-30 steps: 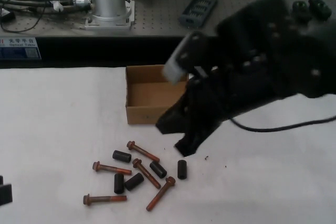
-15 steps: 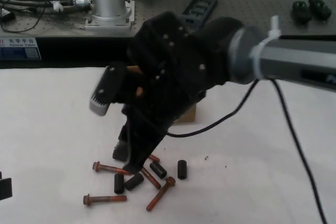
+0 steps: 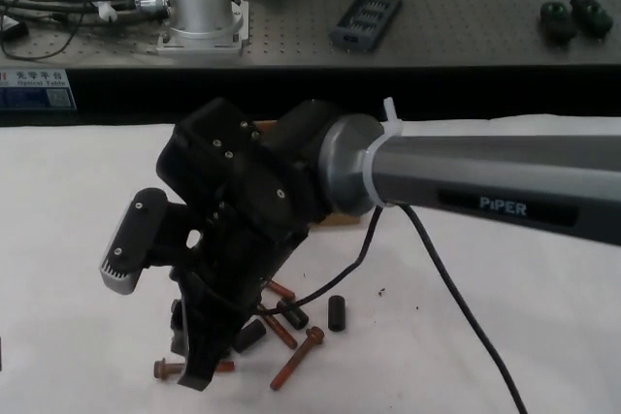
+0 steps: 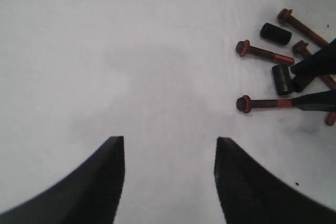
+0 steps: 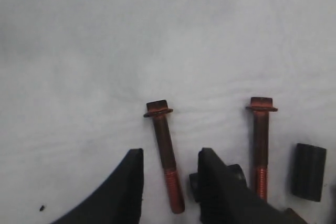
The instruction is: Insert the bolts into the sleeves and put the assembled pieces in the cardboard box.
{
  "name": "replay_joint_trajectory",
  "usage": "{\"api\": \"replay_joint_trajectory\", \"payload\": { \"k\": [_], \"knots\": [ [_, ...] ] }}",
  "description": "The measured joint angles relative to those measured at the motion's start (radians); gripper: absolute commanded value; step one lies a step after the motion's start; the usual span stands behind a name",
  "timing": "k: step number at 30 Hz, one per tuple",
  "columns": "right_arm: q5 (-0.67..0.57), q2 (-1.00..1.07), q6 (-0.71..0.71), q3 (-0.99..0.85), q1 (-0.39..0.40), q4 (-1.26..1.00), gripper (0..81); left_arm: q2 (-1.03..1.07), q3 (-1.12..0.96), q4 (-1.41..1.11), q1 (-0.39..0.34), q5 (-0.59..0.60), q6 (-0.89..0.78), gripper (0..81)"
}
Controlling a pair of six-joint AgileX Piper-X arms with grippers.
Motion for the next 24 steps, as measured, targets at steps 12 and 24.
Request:
{"api": "replay_joint_trajectory", "payload": {
  "k": [12,24],
  "knots": [
    [0.017,0.062,0.044,-0.015,0.018,0.002,31.6,-0.004,-0.051,0.051,0.000,-0.003,0.000,31.2],
    [0.018,0.164,0.070,-0.126,0.038,0.001,31.6,-0.004,-0.051,0.079,0.000,0.032,0.000,31.2]
  ]
}}
